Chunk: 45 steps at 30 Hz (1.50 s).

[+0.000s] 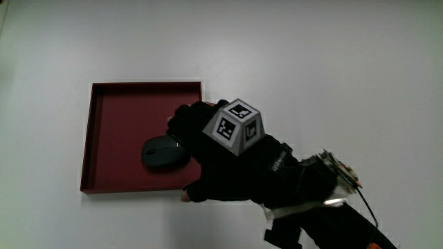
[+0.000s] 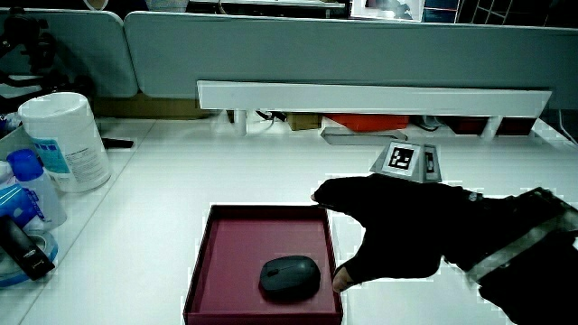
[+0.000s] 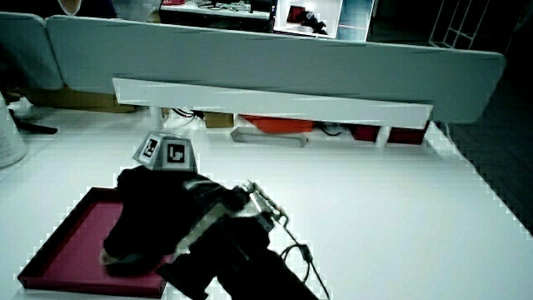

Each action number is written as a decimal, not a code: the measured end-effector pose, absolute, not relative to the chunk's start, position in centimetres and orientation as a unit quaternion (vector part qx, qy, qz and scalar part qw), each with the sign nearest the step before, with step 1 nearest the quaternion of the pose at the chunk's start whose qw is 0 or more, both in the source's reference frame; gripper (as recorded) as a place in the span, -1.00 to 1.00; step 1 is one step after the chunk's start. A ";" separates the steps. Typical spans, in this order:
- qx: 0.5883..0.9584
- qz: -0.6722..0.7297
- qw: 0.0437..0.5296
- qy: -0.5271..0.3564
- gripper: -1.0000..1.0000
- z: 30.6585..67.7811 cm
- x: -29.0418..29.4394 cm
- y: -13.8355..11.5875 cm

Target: Pick mouse from plate

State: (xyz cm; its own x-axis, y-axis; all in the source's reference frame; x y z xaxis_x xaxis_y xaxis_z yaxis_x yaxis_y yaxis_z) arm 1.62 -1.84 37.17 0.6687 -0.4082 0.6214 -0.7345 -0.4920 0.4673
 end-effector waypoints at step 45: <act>0.838 0.175 0.445 -0.263 0.20 50.8 -5.3 -3.8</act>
